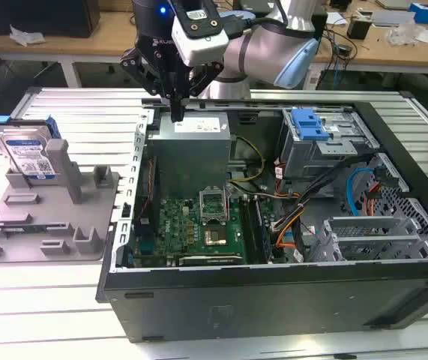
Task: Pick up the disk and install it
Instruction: 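Reach for the disk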
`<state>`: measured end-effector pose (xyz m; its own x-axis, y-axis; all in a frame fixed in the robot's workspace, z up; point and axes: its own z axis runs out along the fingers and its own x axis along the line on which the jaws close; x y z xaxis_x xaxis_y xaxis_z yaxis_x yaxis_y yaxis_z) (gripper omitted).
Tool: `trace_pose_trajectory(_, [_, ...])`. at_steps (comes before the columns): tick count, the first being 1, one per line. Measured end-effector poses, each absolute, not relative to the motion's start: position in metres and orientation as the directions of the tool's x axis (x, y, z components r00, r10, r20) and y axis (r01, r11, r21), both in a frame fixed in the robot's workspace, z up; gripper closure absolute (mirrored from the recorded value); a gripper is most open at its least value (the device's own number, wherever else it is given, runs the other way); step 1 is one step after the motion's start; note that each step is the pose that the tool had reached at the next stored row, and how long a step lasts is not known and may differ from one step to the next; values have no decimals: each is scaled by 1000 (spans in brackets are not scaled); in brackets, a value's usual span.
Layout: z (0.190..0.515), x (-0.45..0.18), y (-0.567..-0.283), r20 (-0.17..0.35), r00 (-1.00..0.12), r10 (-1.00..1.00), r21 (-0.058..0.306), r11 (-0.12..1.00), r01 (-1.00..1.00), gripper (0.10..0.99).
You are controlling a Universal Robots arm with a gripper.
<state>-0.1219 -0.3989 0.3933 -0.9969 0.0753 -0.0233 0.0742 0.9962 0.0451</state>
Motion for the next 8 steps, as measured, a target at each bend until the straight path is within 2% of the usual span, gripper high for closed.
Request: trace_pose_trajectory(8, [393, -122, -399, -23, -997, 75, 45, 996, 74, 980])
